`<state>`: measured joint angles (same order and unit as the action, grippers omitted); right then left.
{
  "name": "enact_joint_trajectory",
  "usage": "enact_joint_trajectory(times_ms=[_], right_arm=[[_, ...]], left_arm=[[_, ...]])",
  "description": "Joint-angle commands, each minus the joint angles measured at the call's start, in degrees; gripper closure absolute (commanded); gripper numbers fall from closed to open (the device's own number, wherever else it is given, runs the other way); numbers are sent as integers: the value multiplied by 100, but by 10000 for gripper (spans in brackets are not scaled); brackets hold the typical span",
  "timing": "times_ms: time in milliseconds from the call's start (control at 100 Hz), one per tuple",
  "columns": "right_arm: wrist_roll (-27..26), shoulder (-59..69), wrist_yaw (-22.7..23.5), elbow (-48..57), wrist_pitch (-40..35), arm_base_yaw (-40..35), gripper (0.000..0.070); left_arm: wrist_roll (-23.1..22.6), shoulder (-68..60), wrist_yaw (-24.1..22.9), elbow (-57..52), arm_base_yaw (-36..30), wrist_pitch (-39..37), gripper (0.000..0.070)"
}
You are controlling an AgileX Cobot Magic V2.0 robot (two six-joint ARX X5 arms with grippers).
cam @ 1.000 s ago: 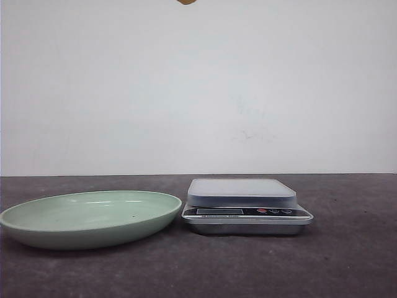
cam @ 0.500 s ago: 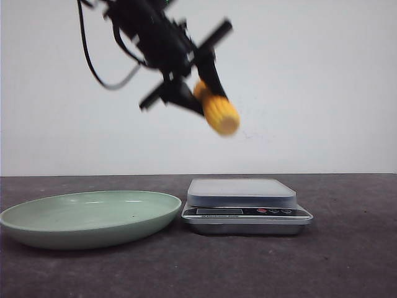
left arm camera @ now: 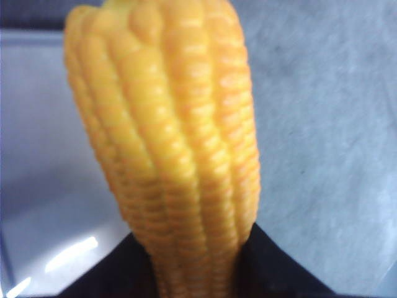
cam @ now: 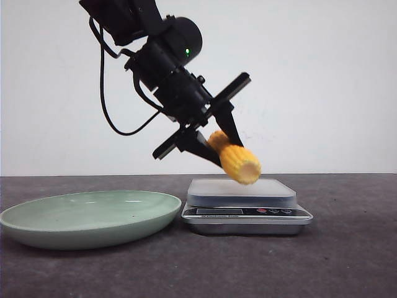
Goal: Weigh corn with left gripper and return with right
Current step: 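Lift the corn with the left gripper and carry it over the scale, then lower the corn onto the scale and open the left gripper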
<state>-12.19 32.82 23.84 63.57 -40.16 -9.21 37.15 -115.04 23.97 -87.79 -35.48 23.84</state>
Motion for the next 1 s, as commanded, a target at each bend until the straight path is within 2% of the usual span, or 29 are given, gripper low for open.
enact_joint_trajectory(times_ms=[0, 150, 200, 290, 330, 850, 990], right_arm=[[44, 44, 4, 59, 28, -9, 0], [44, 44, 4, 59, 31, -9, 0], [44, 44, 7, 59, 28, -9, 0], [44, 44, 4, 59, 31, -9, 0], [44, 44, 2, 59, 31, -7, 0], [63, 44, 0, 59, 24, -9, 0], [79, 44, -37, 59, 26, -7, 0]], left_arm=[[26, -127, -13, -87, -55, 11, 669], [0, -127, -17, -87, -33, 55, 647], [4, -127, -15, -87, -9, 94, 563], [-9, -127, -22, -87, 4, 232, 339], [-46, -127, -37, -87, 7, 284, 287], [-111, -125, -116, -146, 50, 378, 250], [-116, -114, -205, -372, 94, 584, 152]])
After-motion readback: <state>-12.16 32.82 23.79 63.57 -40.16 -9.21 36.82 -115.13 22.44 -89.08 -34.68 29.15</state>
